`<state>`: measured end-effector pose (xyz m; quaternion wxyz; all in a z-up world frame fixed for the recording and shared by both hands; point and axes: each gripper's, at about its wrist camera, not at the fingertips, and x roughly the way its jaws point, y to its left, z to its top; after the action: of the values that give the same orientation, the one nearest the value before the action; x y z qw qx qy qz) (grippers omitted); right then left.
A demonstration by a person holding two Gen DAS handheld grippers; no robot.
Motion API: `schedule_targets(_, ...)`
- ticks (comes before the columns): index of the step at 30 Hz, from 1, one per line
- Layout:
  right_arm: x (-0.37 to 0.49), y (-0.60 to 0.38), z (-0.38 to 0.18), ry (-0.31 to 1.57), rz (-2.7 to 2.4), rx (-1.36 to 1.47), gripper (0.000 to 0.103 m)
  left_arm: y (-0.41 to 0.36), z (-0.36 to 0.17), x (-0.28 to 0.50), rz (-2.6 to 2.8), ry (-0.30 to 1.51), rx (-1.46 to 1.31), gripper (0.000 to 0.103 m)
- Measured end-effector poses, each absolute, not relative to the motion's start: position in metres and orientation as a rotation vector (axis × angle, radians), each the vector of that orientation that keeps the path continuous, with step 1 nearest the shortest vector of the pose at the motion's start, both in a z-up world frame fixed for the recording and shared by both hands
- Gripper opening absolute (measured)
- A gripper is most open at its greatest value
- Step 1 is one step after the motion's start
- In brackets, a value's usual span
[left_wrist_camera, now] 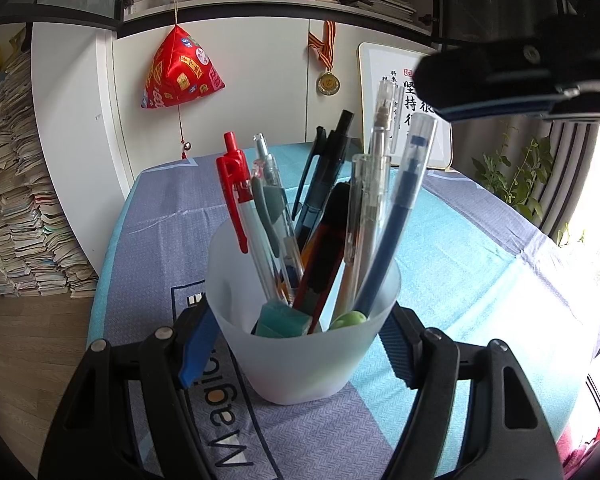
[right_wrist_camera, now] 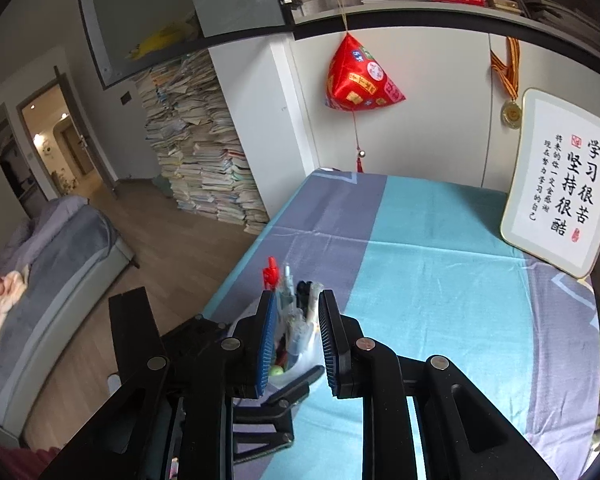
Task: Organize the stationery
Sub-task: 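Release the cup from the left gripper and withdraw both tools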
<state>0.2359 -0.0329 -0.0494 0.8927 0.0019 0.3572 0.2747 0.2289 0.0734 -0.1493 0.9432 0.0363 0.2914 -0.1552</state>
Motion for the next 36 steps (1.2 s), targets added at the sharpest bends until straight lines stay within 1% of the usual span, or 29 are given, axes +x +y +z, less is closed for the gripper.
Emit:
schedule_targets(4, 0.232, -0.053, -0.058, 0.763, 0.539, 0.038, 0.022, 0.074, -0.150, 0.231, -0.314, 0.604, 0.073, 0.072)
schedule_targets(8, 0.228, -0.076, -0.068, 0.785, 0.512, 0.092, 0.022, 0.072, -0.151, 0.230, -0.275, 0.598, 0.091, 0.077)
schedule_targets(13, 0.224, -0.099, -0.080, 0.807, 0.480, 0.133, 0.022, 0.072, -0.148, 0.230, -0.226, 0.631, 0.040, 0.079)
schedule_targets(15, 0.224, -0.104, -0.085, 0.816, 0.472, 0.143, 0.022, 0.073, -0.143, 0.231, -0.196, 0.636, 0.000, 0.081)
schedule_targets(17, 0.224, -0.107, -0.090, 0.828, 0.468, 0.148, 0.022, 0.072, -0.138, 0.233, -0.159, 0.632, -0.021, 0.088)
schedule_targets(21, 0.223, -0.110, -0.102, 0.851, 0.486, 0.158, 0.022, 0.065, -0.129, 0.235, -0.083, 0.620, 0.002, 0.088)
schedule_targets(22, 0.222, -0.112, -0.105, 0.856, 0.488, 0.159, 0.022, 0.062, -0.129, 0.236, -0.066, 0.618, 0.020, 0.087)
schedule_targets(24, 0.222, -0.115, -0.110, 0.866, 0.488, 0.162, 0.022, 0.058, -0.131, 0.237, -0.062, 0.629, 0.053, 0.081)
schedule_targets(25, 0.221, -0.118, -0.113, 0.870, 0.487, 0.166, 0.022, 0.056, -0.133, 0.238, -0.081, 0.642, 0.061, 0.069)
schedule_targets(26, 0.221, -0.121, -0.115, 0.873, 0.486, 0.172, 0.022, 0.054, -0.134, 0.238, -0.090, 0.647, 0.065, 0.067)
schedule_targets(32, 0.215, -0.145, -0.129, 0.883, 0.450, 0.195, 0.022, 0.050, -0.130, 0.234, -0.105, 0.646, 0.055, 0.066)
schedule_targets(36, 0.214, -0.162, -0.135, 0.887, 0.434, 0.227, 0.022, 0.026, -0.121, 0.235, -0.103, 0.604, 0.099, 0.066)
